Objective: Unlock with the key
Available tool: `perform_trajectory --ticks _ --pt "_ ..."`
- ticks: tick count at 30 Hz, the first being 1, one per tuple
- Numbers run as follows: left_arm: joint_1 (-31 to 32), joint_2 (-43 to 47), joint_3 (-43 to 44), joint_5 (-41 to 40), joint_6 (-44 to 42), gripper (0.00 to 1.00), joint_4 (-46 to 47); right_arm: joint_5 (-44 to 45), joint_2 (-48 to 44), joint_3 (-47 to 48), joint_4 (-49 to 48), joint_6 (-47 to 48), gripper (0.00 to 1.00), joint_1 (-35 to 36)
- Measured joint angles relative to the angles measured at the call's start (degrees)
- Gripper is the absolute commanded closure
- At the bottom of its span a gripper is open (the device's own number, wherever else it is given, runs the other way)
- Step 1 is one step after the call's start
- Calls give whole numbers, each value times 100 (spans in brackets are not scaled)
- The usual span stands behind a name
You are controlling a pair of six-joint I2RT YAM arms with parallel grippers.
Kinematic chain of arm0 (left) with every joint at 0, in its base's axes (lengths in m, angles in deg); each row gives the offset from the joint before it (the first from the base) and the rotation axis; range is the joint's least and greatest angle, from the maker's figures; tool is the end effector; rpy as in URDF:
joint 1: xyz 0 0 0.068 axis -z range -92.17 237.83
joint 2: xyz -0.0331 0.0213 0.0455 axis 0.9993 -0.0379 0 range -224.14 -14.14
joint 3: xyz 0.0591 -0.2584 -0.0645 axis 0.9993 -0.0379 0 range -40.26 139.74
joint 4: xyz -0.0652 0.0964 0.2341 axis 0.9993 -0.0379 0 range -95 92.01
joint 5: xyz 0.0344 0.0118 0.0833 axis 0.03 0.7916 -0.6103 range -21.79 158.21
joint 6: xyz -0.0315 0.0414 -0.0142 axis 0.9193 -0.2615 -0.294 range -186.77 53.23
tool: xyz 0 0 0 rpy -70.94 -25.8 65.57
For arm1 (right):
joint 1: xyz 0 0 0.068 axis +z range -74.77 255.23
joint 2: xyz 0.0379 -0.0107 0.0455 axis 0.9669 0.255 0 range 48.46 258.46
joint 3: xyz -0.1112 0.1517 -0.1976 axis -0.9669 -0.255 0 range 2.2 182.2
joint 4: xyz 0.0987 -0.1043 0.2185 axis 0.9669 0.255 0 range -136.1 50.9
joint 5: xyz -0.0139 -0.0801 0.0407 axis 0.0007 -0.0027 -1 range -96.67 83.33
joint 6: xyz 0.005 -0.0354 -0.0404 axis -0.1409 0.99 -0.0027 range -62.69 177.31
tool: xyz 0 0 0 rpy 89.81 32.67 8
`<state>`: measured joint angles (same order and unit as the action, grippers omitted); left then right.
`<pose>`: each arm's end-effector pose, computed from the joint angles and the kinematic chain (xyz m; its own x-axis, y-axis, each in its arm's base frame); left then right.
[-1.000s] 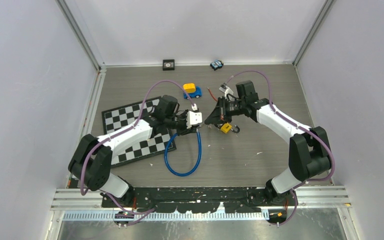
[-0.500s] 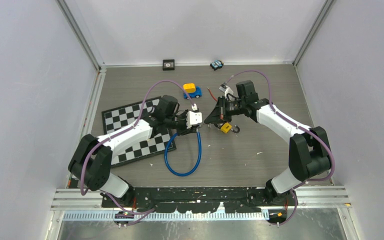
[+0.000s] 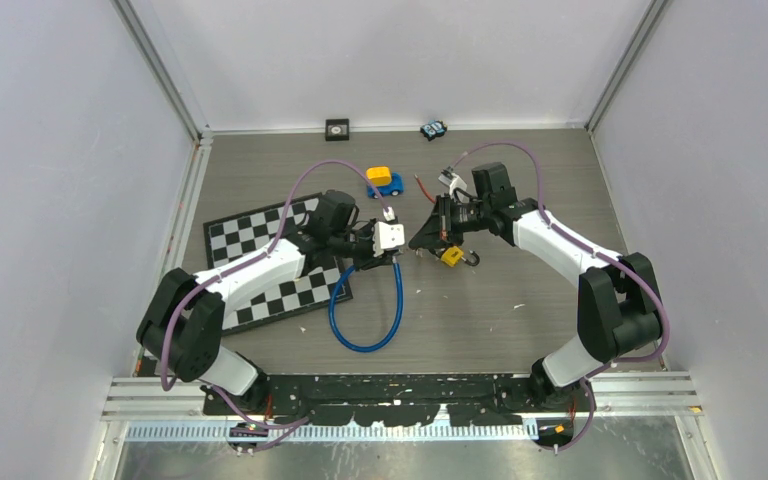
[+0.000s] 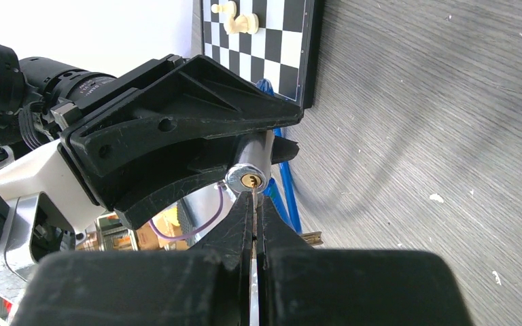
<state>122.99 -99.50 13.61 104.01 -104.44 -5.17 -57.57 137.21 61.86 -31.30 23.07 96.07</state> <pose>0.2488 -0.2009 0.2355 0.1093 0.5294 -0.8413 0.9774 0.0968 0.1879 0.2958 0.1422 0.2438 -0.9560 0.0157 -0.2930 -0.2530 0.4615 0.8503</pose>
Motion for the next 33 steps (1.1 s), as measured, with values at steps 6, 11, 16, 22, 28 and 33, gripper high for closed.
perform_trajectory --ticks 6,11,16,22,28,33 --pt "2 0 -2 -22 -2 100 7 -2 0 -9 -35 -22 100 20" --pt "2 0 -7 -17 -4 100 11 -2 7 -9 -74 -42 99 22" --pt "0 0 -31 -13 -7 100 15 -20 61 -9 -109 -48 100 22" --pt "-2 0 -44 26 -4 100 28 -17 76 -9 -103 -33 99 22" --pt "-4 0 -44 63 -7 100 26 -22 76 -9 -101 -33 99 22" --pt "-20 0 -44 149 -4 100 7 -46 76 -9 -101 -33 99 39"
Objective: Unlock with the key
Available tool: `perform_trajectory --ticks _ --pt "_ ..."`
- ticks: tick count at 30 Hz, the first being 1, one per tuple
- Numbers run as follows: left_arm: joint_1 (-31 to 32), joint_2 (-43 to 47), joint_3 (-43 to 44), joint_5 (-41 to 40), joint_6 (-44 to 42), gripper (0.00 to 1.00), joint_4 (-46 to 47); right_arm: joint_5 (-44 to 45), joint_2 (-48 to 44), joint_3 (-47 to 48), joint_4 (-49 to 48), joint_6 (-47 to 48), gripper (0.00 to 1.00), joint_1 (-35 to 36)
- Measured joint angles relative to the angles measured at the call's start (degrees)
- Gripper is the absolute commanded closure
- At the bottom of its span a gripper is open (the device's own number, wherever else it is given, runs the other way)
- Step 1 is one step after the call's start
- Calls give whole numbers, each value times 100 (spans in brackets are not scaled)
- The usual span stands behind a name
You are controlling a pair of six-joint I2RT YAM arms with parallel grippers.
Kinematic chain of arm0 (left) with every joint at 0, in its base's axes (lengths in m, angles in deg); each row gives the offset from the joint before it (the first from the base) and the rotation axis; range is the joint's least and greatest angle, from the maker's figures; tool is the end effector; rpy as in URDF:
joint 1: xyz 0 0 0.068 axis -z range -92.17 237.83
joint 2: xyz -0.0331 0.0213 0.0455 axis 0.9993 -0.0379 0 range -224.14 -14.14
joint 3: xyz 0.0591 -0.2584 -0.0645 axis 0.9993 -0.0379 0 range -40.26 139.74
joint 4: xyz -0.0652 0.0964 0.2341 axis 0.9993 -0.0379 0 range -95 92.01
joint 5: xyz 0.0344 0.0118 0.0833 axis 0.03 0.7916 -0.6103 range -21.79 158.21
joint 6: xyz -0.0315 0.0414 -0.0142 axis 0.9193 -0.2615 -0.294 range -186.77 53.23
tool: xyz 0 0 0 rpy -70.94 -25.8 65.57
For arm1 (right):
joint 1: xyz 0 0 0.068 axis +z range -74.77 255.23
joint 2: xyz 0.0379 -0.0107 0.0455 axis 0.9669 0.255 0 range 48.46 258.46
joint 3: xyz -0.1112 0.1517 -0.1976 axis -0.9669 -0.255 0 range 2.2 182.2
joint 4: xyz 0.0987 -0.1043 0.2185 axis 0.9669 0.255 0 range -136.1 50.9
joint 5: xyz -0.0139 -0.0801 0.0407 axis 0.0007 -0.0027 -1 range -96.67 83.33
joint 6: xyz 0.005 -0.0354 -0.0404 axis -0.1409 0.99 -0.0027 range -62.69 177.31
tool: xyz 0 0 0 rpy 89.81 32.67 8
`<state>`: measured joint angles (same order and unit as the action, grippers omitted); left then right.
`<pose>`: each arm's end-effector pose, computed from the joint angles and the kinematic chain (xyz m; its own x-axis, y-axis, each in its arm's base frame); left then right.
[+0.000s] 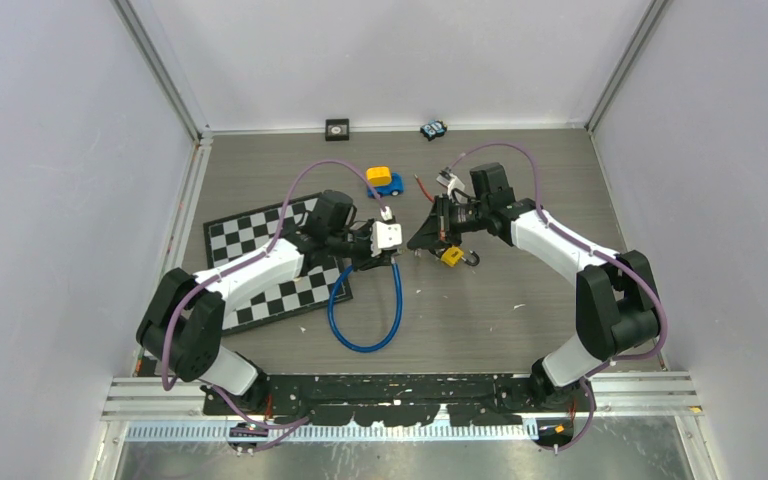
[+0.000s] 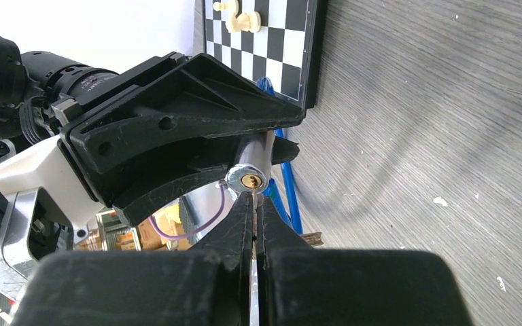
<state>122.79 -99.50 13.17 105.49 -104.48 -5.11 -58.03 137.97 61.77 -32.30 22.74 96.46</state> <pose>0.2479 -0.1998 0.2335 0.1062 0.5196 -0.8478 0.9815 0.0819 0.1732 0.2971 0.1453 0.2406 -0.9575 0.0081 -0.2885 -0.2537 0.4531 0.8546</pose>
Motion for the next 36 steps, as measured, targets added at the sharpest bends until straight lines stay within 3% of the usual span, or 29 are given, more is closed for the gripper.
perform_trajectory --ticks 36 --pt "-55 -55 -15 407 -31 100 -273 7 -26 2 223 481 99 170"
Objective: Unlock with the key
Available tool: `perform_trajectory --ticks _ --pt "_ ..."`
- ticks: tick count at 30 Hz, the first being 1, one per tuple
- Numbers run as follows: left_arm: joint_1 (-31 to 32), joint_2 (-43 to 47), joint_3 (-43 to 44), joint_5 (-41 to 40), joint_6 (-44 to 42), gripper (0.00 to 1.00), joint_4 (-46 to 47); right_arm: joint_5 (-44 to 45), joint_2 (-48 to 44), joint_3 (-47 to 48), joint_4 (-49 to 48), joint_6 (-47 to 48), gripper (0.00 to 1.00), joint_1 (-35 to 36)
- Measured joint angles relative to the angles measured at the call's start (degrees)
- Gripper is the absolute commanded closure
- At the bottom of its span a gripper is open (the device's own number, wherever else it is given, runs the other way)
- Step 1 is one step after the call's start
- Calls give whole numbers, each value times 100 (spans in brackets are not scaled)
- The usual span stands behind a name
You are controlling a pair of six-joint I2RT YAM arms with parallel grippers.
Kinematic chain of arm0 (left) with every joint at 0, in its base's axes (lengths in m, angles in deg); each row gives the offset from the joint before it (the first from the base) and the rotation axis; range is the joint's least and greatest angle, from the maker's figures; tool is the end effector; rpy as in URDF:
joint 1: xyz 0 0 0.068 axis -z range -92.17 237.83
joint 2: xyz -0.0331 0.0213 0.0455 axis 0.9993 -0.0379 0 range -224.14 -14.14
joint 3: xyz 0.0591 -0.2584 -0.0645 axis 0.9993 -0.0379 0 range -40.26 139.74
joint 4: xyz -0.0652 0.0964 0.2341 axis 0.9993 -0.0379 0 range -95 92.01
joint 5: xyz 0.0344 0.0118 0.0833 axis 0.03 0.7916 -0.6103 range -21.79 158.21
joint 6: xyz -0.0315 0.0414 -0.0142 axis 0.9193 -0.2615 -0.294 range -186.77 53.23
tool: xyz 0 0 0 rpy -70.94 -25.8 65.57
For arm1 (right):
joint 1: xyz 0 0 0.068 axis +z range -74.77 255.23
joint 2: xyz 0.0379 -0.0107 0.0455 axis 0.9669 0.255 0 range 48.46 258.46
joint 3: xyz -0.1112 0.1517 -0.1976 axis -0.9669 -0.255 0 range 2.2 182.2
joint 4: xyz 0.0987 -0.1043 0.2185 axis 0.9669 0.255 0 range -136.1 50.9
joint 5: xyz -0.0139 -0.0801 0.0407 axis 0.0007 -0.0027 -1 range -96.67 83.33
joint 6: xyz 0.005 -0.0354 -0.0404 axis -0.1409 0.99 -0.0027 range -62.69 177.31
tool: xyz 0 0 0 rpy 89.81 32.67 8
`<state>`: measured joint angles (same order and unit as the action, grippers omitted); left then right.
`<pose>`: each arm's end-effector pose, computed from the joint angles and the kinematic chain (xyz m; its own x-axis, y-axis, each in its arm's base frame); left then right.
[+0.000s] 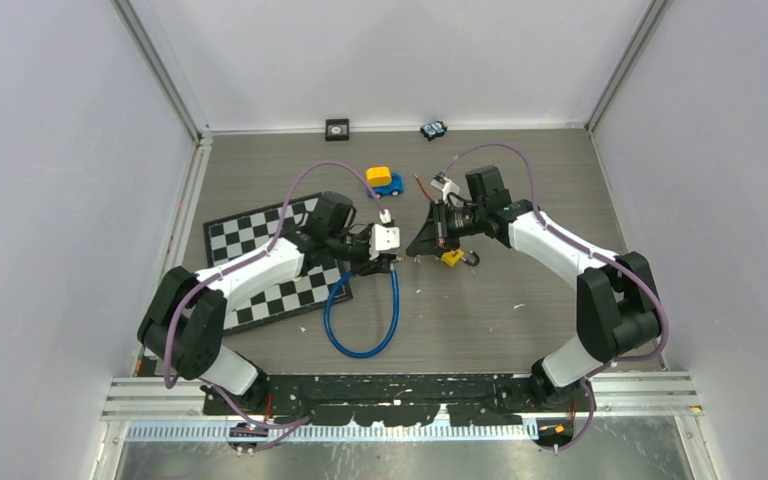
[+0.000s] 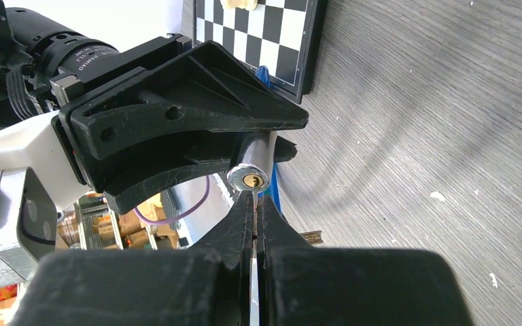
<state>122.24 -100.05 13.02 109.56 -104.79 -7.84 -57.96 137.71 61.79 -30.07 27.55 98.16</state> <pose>0.2457 -0.1970 0.2272 0.0700 0.5126 -0.8558 0.9941 0.0359 0.1028 0.2898 0.1528 0.2394 -0.9422 -0.0616 -0.3292 -0.3202 0.4540 0.8315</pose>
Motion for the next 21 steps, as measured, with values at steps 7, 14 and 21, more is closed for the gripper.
perform_trajectory --ticks 7,14,21 --pt "0 0 0 79 4 100 -2 17 -55 0 57 94 99 20" --pt "0 0 0 170 4 100 -4 24 -103 9 151 155 100 26" --pt "0 0 0 251 2 100 -20 35 -116 24 199 157 100 33"
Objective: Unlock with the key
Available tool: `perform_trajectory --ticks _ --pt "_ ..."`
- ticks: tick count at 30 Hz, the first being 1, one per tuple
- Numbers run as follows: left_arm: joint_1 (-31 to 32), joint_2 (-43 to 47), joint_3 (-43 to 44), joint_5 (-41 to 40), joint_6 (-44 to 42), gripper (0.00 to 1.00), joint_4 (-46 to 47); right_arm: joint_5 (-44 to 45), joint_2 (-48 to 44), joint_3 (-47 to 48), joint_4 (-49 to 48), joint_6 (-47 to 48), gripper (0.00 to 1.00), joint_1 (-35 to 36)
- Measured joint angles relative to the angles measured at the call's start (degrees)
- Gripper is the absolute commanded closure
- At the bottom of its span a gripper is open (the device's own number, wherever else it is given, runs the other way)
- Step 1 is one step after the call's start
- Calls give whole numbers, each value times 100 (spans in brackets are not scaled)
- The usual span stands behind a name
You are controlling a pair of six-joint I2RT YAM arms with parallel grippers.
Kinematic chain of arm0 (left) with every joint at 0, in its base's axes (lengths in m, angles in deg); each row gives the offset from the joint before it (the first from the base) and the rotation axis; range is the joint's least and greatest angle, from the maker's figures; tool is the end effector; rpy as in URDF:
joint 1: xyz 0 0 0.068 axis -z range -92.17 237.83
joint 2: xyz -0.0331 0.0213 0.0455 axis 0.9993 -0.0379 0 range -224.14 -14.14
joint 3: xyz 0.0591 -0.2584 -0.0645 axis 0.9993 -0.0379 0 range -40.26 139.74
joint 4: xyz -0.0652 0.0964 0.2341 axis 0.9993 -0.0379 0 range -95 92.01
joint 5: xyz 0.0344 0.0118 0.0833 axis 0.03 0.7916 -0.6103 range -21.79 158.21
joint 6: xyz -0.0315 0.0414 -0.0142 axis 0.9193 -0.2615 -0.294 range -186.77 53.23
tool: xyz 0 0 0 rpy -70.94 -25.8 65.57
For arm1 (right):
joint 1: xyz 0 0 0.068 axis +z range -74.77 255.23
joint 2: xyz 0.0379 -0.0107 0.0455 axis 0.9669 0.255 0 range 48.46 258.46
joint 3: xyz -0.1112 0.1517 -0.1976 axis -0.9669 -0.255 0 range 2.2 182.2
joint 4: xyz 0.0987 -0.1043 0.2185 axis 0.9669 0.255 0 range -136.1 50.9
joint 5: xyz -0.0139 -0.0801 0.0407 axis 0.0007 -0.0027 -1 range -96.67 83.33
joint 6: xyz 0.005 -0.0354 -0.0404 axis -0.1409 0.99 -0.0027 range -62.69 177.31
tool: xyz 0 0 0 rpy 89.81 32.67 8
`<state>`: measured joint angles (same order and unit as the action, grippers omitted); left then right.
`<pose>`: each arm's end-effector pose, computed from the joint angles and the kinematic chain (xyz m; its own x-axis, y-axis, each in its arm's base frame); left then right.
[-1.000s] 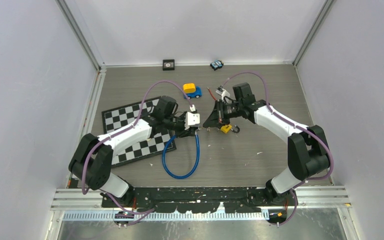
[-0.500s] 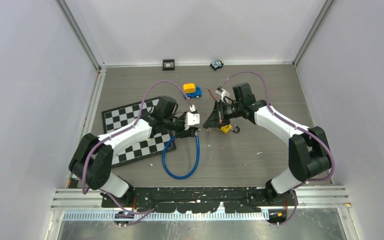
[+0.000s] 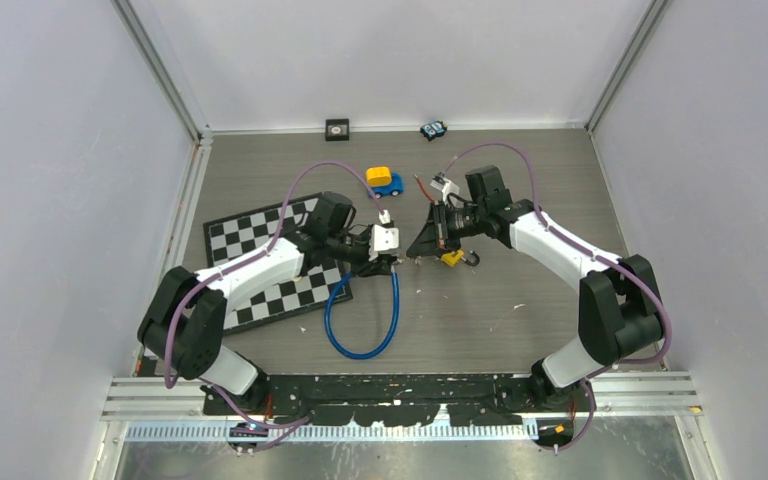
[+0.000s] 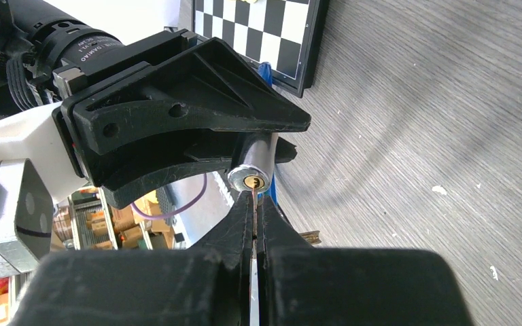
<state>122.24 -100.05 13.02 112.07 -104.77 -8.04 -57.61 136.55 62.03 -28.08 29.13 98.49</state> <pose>0.2442 -0.1974 0.2276 0.0689 0.4909 -0.8685 0.9966 0.0061 0.0825 0.2850 0.1527 0.2444 -0.9356 -0.0783 -0.3442 -0.3404 0.4583 0.8211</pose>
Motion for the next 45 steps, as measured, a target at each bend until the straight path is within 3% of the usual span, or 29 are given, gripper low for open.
perform_trajectory --ticks 18,45 --pt "-31 0 0 470 -105 100 -168 33 -59 138 439 286 100 74" --pt "-28 -42 0 313 155 100 -37 280 -74 168 431 155 99 70"
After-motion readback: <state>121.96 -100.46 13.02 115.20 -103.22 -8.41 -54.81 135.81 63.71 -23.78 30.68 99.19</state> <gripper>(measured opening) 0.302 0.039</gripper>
